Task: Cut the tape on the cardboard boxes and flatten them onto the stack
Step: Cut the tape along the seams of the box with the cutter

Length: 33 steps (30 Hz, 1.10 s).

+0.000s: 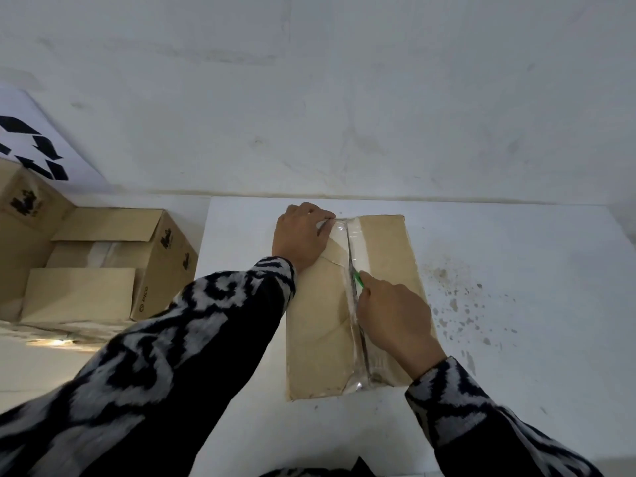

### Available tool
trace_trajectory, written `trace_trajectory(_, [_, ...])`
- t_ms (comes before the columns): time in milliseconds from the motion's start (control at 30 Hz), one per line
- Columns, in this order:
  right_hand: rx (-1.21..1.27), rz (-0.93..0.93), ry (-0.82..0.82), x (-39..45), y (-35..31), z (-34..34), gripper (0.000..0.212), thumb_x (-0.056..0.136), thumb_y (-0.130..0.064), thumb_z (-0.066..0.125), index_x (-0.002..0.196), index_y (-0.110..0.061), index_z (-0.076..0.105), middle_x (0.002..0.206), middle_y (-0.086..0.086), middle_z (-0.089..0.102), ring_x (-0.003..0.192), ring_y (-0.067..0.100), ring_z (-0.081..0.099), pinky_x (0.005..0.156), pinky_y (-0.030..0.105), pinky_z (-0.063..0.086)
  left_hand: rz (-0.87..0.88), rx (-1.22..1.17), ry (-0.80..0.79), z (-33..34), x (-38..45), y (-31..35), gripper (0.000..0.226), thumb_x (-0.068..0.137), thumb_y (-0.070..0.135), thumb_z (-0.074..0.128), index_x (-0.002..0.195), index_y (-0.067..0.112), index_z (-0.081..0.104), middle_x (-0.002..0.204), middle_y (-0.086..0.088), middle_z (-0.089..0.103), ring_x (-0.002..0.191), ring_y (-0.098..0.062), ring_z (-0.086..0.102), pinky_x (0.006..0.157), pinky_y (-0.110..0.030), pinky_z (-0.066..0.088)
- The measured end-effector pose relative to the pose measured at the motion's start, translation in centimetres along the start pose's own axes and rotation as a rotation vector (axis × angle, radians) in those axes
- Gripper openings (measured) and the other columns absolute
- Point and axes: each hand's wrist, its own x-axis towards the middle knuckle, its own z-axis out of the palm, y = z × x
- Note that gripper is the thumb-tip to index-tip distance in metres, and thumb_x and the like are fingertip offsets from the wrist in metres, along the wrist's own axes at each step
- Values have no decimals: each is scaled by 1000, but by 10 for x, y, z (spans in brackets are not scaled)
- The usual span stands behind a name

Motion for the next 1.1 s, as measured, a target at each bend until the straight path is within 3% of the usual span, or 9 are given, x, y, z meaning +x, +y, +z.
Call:
trace_trajectory(167, [19, 40, 16, -6, -5, 0, 46, 101, -23, 32, 142, -38, 44, 92, -1, 65, 80, 21, 59, 66, 31, 48, 47, 42, 1, -15, -61, 18, 50, 89, 42, 39, 131, 23, 59, 145, -11, 47, 130, -39, 39, 110, -49, 28])
trace_trajectory(233, [4, 57, 19, -7, -8, 2, 47, 100, -21, 32, 143, -36, 43, 97, 0, 66, 81, 21, 57, 65, 30, 45, 18, 75, -100, -19, -106, 29, 52, 91, 43, 39, 139, 25, 50, 156, -14, 30, 138, -46, 24, 110, -54, 22])
trace_trajectory(333, [-19, 81, 26, -5, -13, 7, 49, 101, -23, 31, 147, -37, 40, 99, -1, 66, 80, 19, 53, 64, 30, 39, -114, 151, -272, -11, -140, 29, 54, 99, 50, 32, 151, 35, 26, 165, -3, 0, 144, -48, 4, 114, -57, 16])
trace_trajectory(467, [-107, 61, 17, -15, -13, 4, 48, 100, -21, 33, 146, -32, 41, 109, 1, 64, 91, 23, 57, 65, 30, 35, -95, 121, -212, -4, -143, 25, 58, 97, 52, 19, 150, 34, 30, 165, -3, 5, 141, -48, 21, 111, -53, 30])
trace_trajectory(567, [-162, 38, 8, -18, -13, 4, 46, 96, -17, 36, 140, -28, 46, 95, 0, 61, 77, 20, 53, 56, 28, 32, -120, 96, -208, -6, -144, 28, 53, 98, 51, 28, 149, 36, 32, 165, 0, 6, 141, -46, 19, 107, -53, 36])
trace_trajectory(700, [-194, -15, -33, -24, -4, 9, 31, 93, -16, 39, 117, -20, 57, 87, 0, 53, 76, 21, 50, 50, 27, 25, -156, 96, -207, -11, -146, 37, 52, 99, 52, 35, 149, 39, 32, 165, 6, 5, 141, -42, 19, 102, -51, 43])
trace_trajectory(967, [-174, -113, -22, -56, 13, 14, 16, 89, -10, 39, 96, -20, 49, 77, -4, 45, 71, 19, 43, 48, 27, 17, -213, 133, -208, -13, -148, 48, 49, 99, 51, 36, 148, 44, 30, 164, 14, 4, 142, -34, 20, 96, -47, 47])
trace_trajectory(1100, [-139, -97, 7, -72, 20, 14, 27, 89, -8, 39, 107, -18, 56, 72, -5, 43, 61, 14, 41, 48, 27, 21, -221, 131, -211, -13, -147, 50, 51, 98, 53, 36, 148, 45, 29, 164, 15, 3, 142, -34, 19, 99, -46, 44])
